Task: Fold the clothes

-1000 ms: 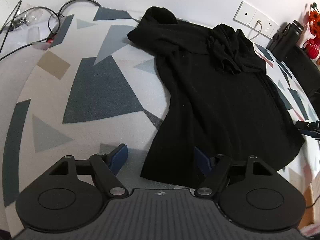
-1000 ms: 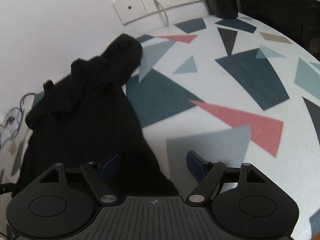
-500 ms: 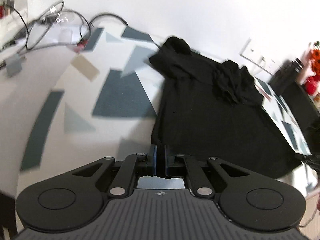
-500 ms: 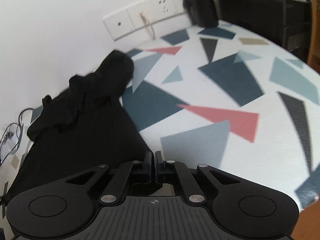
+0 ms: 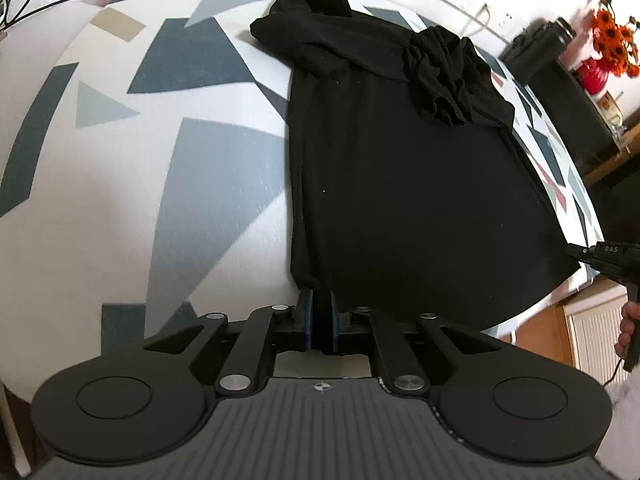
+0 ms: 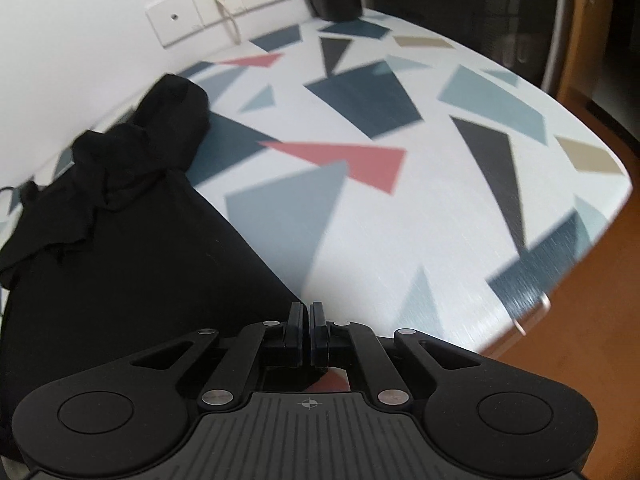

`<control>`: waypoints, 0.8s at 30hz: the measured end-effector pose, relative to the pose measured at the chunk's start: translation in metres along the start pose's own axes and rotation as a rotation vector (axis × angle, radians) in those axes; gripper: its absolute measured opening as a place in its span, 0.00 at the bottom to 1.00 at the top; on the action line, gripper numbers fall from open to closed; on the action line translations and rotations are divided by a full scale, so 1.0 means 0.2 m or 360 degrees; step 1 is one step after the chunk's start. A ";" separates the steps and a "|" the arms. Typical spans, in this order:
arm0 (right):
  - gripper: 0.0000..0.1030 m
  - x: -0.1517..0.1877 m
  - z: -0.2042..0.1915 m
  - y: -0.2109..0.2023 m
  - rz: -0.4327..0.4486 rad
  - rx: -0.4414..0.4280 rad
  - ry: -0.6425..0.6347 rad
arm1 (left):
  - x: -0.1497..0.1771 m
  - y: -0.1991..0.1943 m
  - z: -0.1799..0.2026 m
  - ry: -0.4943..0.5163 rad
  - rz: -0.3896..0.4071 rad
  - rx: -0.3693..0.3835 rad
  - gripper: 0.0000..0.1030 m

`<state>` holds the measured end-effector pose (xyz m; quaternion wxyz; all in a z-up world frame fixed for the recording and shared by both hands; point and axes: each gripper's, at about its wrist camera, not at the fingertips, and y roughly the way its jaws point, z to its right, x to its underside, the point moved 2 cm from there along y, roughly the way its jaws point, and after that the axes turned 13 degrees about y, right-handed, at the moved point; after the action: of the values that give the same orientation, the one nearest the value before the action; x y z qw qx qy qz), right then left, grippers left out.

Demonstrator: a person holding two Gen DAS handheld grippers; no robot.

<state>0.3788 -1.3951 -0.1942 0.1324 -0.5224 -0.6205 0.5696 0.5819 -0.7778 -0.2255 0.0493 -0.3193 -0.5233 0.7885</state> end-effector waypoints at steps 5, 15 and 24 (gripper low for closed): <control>0.54 0.00 0.00 -0.03 0.0006 0.0125 0.0089 | -0.05 -0.04 0.02 0.0057 -0.0029 -0.0064 0.37; 0.56 -0.38 -0.48 -0.22 0.0126 -0.0543 0.0204 | -0.46 -0.33 0.07 0.0036 0.0581 -0.0105 0.37; 0.57 -0.84 -0.96 -0.01 0.0161 -0.0912 0.0029 | -0.87 -0.21 0.25 0.0109 0.0676 -0.0167 0.42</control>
<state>0.5932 -1.4196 -0.0591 -0.0435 -0.5740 -0.7281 0.3723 0.6807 -0.8696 -0.0986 -0.1169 -0.4511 -0.4827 0.7415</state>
